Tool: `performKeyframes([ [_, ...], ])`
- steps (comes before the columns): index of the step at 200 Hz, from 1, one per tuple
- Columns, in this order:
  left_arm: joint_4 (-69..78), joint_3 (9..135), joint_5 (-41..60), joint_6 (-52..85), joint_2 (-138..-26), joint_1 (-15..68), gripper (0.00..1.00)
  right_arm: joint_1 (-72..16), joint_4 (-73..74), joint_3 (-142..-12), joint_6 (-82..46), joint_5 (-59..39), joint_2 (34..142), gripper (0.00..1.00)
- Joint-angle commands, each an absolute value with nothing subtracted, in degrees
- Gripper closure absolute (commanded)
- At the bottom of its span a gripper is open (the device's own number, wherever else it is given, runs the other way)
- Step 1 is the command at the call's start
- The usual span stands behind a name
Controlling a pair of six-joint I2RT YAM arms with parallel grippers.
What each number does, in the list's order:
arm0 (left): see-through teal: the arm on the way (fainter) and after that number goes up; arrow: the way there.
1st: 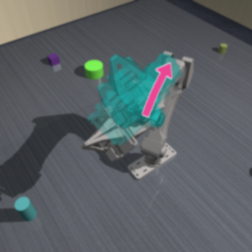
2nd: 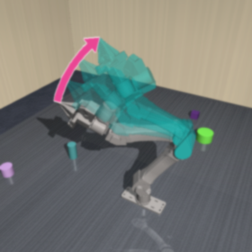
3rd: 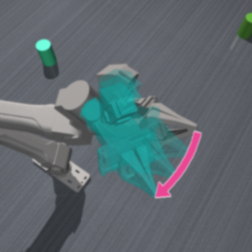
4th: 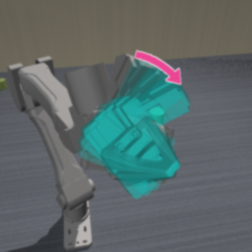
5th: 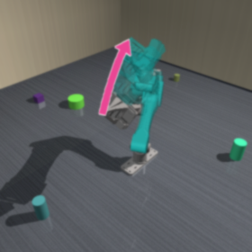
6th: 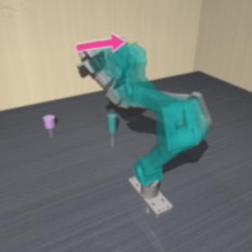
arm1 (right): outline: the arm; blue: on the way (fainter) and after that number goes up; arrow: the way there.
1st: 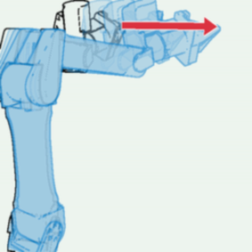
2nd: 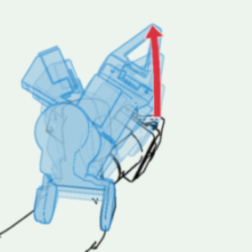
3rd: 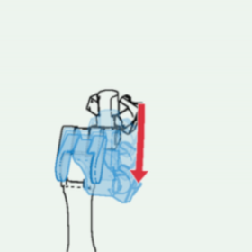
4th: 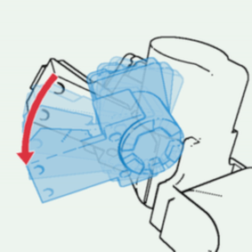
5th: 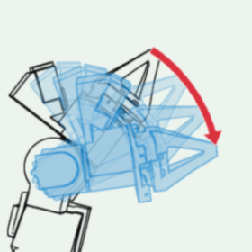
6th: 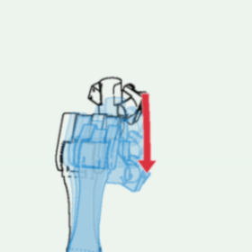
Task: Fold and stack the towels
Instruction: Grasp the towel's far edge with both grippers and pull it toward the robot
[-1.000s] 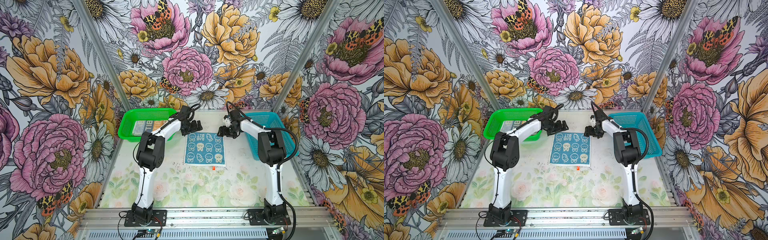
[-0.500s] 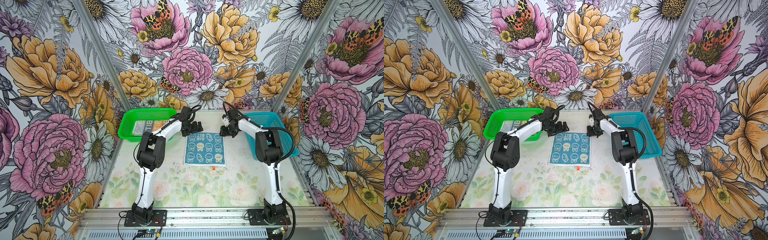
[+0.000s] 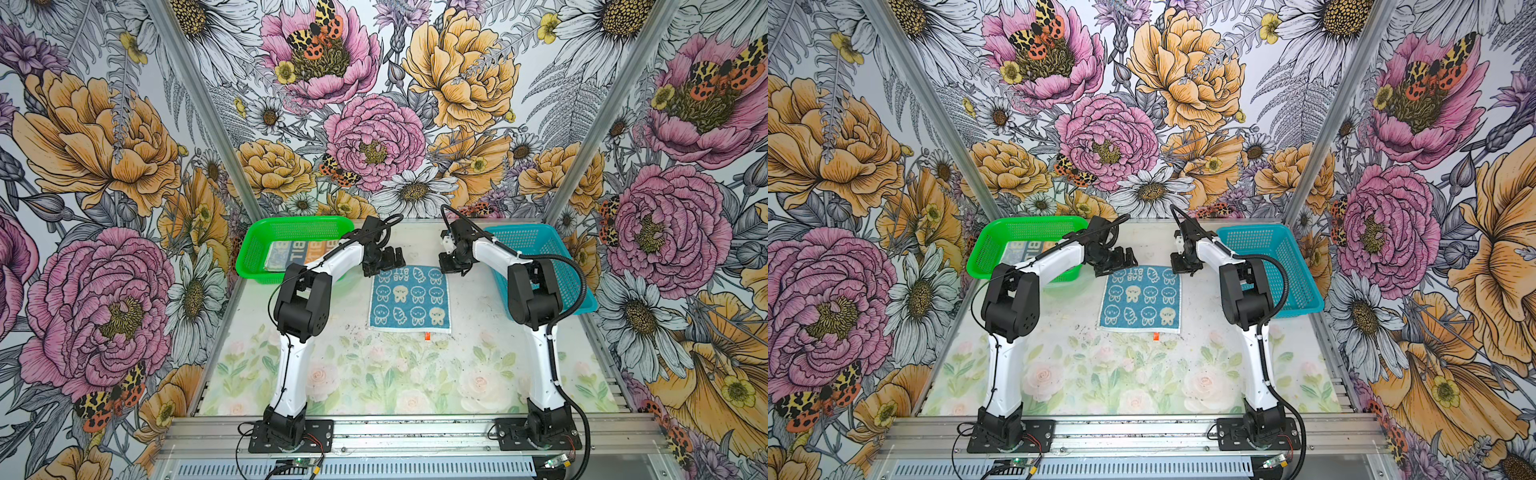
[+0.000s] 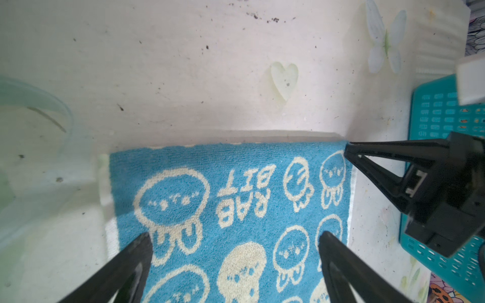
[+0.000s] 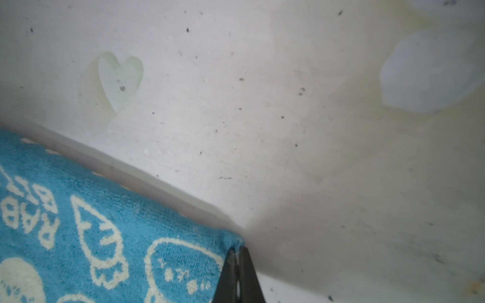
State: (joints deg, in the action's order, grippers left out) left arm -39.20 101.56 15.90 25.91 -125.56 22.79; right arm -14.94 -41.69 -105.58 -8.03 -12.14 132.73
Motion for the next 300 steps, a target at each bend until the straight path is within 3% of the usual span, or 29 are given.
performKeyframes([
  [1, -39.2, 101.0, 16.2, 24.6, -122.9, 23.4, 0.01, -14.0, -45.7, -108.2, -7.4, -9.6, 135.7, 1.00],
  [94, -46.2, 116.9, 15.7, 21.3, -133.1, 22.5, 0.01, -11.2, -58.3, -126.0, 1.8, -4.1, 142.6, 1.00],
  [175, -52.1, 133.7, 11.5, 15.6, -145.7, 21.1, 0.20, -12.5, -58.3, -126.8, 2.1, -6.9, 142.7, 1.00],
  [207, -52.1, 136.4, 12.0, 15.4, -148.0, 20.6, 0.24, -12.9, -58.4, -126.9, 2.2, -7.5, 142.7, 1.00],
  [252, -52.1, 137.2, 13.0, 14.3, -149.7, 20.5, 0.39, -13.2, -58.4, -127.2, 2.0, -7.6, 142.7, 1.00],
  [300, -52.1, 137.3, 13.2, 12.9, -151.2, 20.5, 0.43, -13.2, -58.4, -127.1, 1.9, -7.6, 142.8, 1.00],
])
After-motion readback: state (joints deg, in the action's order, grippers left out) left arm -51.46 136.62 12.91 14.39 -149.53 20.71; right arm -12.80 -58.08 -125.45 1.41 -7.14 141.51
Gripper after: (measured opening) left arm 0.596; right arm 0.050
